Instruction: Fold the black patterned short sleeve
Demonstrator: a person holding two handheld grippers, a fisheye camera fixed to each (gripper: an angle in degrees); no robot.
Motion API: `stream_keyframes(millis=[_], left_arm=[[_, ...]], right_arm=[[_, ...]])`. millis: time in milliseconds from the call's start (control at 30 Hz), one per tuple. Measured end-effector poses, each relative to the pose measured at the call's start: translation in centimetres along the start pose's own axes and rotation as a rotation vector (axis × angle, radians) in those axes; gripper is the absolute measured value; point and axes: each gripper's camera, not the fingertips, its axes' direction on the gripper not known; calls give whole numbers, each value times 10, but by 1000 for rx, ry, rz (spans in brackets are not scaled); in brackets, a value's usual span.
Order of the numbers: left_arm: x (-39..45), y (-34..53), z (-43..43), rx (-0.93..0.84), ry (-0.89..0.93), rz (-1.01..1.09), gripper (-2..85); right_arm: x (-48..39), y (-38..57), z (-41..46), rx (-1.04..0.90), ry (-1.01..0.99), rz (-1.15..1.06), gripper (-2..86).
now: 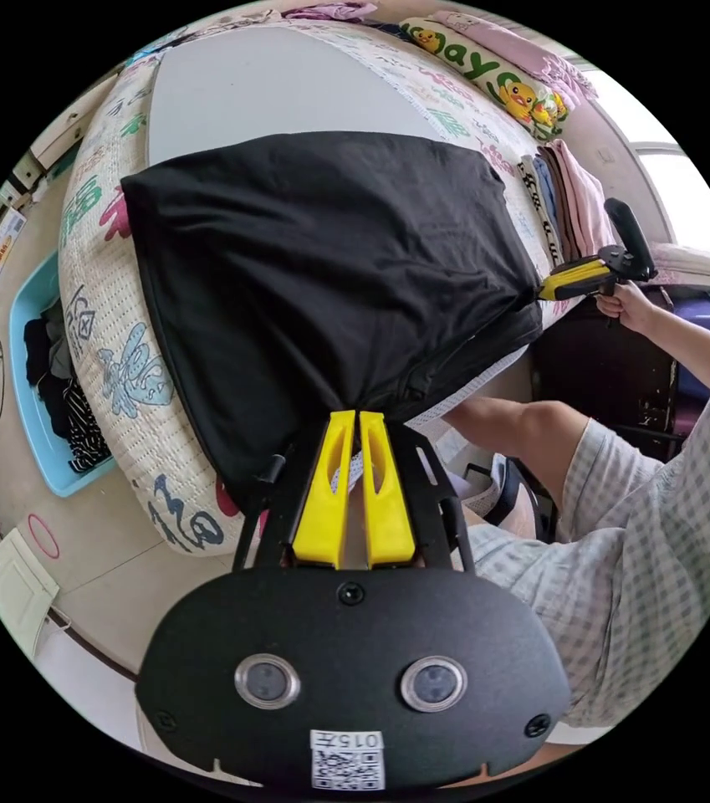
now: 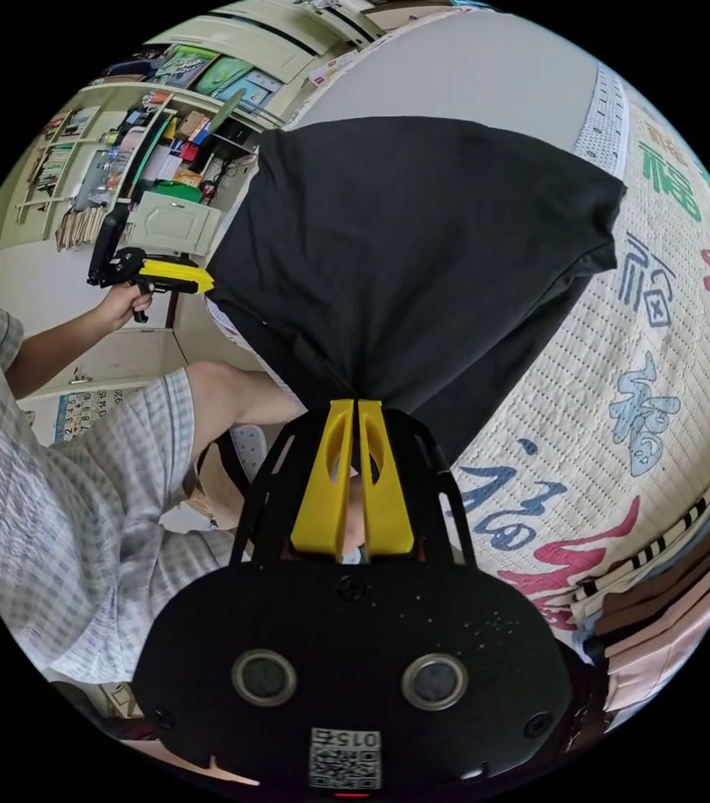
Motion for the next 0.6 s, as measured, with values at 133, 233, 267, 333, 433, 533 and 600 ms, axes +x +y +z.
stream_keyframes(millis=[133,233,267,333,433,533,600], left_arm=[[11,15,16,2,-47,58,0],[27,30,22,38,-125,119,2],[32,37,24,54,-143,132,2],[37,49,25,86,-161,144,2],[45,67,28,128,-186,165,2],[53,88,32,183,-218,166,3],[62,99,35,201,-271,206,3]], right_arm=[[-18,-6,27,-39,86,-101,-3],[-34,-4,29,-30,104,-202,-3],[-37,-3,29,-28,104,-211,-3],[-50,1,28,-30,119,-262,-3],[-69,7,28,-48,159,-380,-3],[-83,16,27,-44,163,-464,-3],[-90,21,25,-44,155,-493,-4]])
